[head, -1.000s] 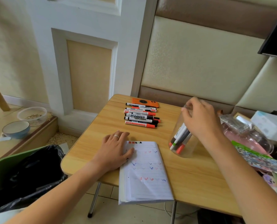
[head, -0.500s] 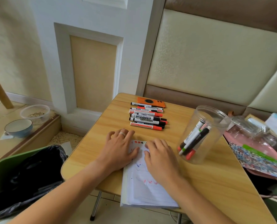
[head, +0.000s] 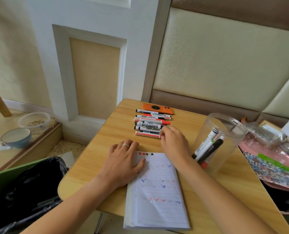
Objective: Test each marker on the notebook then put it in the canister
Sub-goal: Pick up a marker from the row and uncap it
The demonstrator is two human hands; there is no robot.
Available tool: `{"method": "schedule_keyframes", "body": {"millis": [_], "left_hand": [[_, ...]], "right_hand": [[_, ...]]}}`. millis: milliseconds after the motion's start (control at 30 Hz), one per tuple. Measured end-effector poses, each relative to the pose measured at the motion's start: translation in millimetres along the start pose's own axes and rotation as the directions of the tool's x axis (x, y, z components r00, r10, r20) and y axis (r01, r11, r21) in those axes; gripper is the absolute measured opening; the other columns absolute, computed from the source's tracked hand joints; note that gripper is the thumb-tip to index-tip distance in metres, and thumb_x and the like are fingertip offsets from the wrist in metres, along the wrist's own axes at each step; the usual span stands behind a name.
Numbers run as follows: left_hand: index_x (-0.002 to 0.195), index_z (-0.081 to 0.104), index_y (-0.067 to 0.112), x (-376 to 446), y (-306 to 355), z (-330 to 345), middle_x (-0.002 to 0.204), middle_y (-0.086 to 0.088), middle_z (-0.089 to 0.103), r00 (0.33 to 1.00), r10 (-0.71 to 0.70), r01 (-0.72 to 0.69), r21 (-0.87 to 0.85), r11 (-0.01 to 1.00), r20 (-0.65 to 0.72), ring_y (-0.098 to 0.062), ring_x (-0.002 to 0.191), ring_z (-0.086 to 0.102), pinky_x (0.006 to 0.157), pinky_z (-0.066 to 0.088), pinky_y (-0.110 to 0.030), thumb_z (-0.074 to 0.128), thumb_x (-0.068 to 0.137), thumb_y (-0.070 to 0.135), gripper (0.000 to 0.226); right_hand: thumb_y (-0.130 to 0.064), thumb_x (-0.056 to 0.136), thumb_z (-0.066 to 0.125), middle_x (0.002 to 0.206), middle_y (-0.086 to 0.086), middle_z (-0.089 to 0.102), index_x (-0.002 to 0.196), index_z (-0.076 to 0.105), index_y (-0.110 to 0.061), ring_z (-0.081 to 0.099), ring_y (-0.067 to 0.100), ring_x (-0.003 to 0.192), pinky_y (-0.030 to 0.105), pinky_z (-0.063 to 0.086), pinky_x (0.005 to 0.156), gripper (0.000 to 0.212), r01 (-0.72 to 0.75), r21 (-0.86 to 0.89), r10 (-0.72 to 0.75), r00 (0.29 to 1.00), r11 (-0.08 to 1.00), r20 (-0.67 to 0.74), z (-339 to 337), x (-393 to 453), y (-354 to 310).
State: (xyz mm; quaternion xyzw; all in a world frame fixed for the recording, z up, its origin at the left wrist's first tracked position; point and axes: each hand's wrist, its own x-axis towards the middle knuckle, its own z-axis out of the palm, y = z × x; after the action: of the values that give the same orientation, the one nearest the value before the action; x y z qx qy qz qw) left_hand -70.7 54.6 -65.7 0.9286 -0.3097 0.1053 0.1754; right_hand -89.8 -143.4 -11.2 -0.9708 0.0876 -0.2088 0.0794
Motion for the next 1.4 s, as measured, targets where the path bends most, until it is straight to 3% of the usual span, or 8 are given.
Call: {"method": "schedule_keyframes", "body": {"millis": [433, 633, 733, 833, 933, 1033, 1233, 1400], "left_hand": [[0.126, 0.048, 0.028, -2, 5, -6, 0.126, 0.009, 0.048, 0.988, 0.063, -0.07, -0.038, 0.997, -0.143, -0.013, 0.116, 0.047, 0.096, 0.038, -0.031, 0.044, 0.087, 0.059, 0.05], [0.105, 0.052, 0.028, -5, 6, -9, 0.104, 0.01, 0.05, 0.966, 0.14, -0.148, -0.021, 0.989, -0.216, -0.013, 0.096, 0.047, 0.077, 0.043, -0.031, 0.059, 0.084, 0.051, 0.032], [0.099, 0.053, 0.028, -5, 7, -8, 0.096, 0.009, 0.053, 0.952, 0.206, -0.212, -0.003, 0.977, -0.229, -0.015, 0.088, 0.053, 0.07, 0.043, -0.029, 0.067, 0.083, 0.042, 0.025], [0.098, 0.057, 0.027, -6, 9, -8, 0.091, 0.01, 0.055, 0.94, 0.25, -0.263, -0.024, 0.964, -0.234, -0.014, 0.083, 0.055, 0.068, 0.046, -0.027, 0.07, 0.084, 0.037, 0.022], [0.097, 0.06, 0.026, -6, 10, -9, 0.087, 0.009, 0.055, 0.93, 0.258, -0.279, -0.045, 0.959, -0.262, -0.012, 0.08, 0.053, 0.067, 0.044, -0.027, 0.061, 0.091, 0.044, 0.019], [0.1, 0.062, 0.025, -6, 9, -10, 0.091, 0.008, 0.057, 0.925, 0.268, -0.292, -0.052, 0.955, -0.268, -0.015, 0.083, 0.054, 0.068, 0.046, -0.03, 0.055, 0.096, 0.042, 0.019], [0.104, 0.058, 0.023, -5, 5, -7, 0.101, 0.006, 0.054, 0.94, 0.226, -0.253, -0.077, 0.964, -0.256, -0.016, 0.089, 0.05, 0.073, 0.046, -0.033, 0.047, 0.1, 0.039, 0.02], [0.107, 0.058, 0.023, -6, 8, -10, 0.099, 0.006, 0.055, 0.928, 0.275, -0.3, -0.065, 0.952, -0.251, -0.016, 0.089, 0.05, 0.075, 0.047, -0.035, 0.046, 0.103, 0.035, 0.018]], "right_hand": [[-0.023, 0.097, 0.069, 0.106, -0.007, 0.046, 0.112, 0.069, -0.02, 0.049, 0.013, 0.093, 0.027, 0.039, 0.075, 0.015, 0.03, -0.022, -0.024, 0.971, 0.999, 0.236, 7, 19, 0], [-0.019, 0.094, 0.069, 0.101, -0.006, 0.056, 0.101, 0.064, -0.021, 0.052, 0.007, 0.079, 0.021, 0.043, 0.066, 0.009, 0.01, 0.226, -0.029, 0.996, 0.974, 0.082, -16, -15, -9], [-0.018, 0.093, 0.071, 0.087, -0.005, 0.068, 0.094, 0.062, -0.021, 0.063, 0.009, 0.069, 0.017, 0.05, 0.063, 0.01, -0.14, 0.537, 0.086, 0.988, 0.832, 0.125, -30, -36, -14], [-0.011, 0.095, 0.067, 0.087, 0.004, 0.075, 0.1, 0.062, -0.016, 0.074, 0.018, 0.078, 0.034, 0.062, 0.077, 0.008, -0.327, 0.771, 0.166, 0.945, 0.546, 0.283, -33, -55, -20], [0.001, 0.096, 0.062, 0.088, 0.01, 0.073, 0.099, 0.062, -0.002, 0.075, 0.025, 0.08, 0.041, 0.063, 0.081, 0.005, -0.411, 0.869, 0.196, 0.909, 0.276, 0.367, -31, -67, -23], [-0.006, 0.1, 0.063, 0.088, 0.015, 0.073, 0.101, 0.06, -0.002, 0.074, 0.03, 0.083, 0.044, 0.062, 0.081, 0.006, -0.417, 0.892, 0.153, 0.907, 0.174, 0.393, -31, -73, -18], [-0.013, 0.097, 0.069, 0.081, 0.003, 0.067, 0.086, 0.07, -0.01, 0.072, 0.023, 0.074, 0.032, 0.061, 0.069, 0.011, -0.32, 0.891, 0.134, 0.947, 0.322, 0.292, -42, -72, 5], [-0.029, 0.09, 0.076, 0.083, -0.012, 0.07, 0.087, 0.069, -0.03, 0.066, 0.013, 0.077, 0.028, 0.053, 0.071, 0.008, -0.03, 0.499, -0.052, 0.987, 0.866, 0.149, -30, -74, 14]]}}
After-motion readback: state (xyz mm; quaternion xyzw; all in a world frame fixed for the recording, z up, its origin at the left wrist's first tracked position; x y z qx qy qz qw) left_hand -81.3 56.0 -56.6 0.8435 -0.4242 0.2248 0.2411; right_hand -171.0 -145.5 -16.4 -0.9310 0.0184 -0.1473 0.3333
